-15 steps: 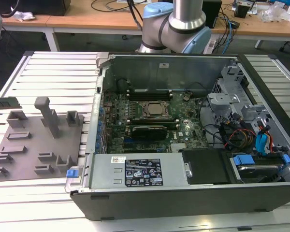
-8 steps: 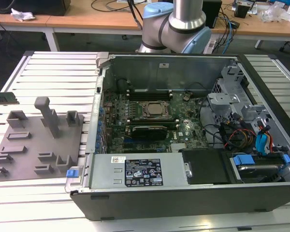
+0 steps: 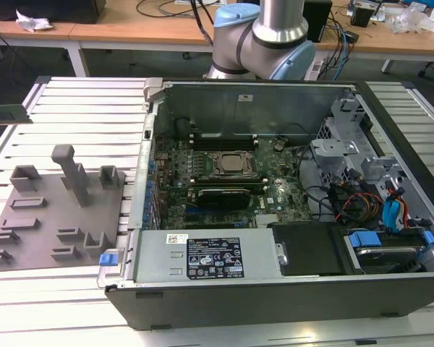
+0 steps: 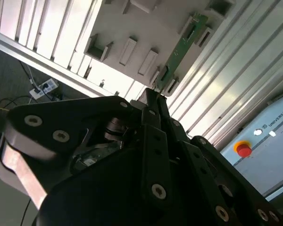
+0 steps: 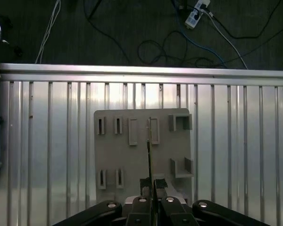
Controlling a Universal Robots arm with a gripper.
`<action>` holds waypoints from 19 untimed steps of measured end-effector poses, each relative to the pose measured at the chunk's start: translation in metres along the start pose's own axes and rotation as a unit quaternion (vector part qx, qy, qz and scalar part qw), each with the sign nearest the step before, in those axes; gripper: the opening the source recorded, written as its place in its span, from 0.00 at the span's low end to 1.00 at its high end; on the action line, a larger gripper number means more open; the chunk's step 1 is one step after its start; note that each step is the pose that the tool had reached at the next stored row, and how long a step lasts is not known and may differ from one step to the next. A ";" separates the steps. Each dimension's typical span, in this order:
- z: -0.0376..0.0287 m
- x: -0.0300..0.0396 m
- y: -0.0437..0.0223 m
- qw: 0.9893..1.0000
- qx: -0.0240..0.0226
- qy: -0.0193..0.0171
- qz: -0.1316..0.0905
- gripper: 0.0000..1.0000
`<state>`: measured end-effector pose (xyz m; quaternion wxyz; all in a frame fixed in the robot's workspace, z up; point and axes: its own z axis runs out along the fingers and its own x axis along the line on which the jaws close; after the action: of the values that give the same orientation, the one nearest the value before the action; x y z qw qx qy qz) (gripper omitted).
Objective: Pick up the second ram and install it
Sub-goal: 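Pick up the second ram and move it above second insertion slot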
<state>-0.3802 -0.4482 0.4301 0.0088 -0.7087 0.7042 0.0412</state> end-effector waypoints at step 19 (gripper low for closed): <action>-0.0022 0.0001 -0.0441 1.000 0.000 0.000 0.000 0.14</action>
<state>-0.3361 -0.4481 0.4303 0.0090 -0.7088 0.7042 0.0412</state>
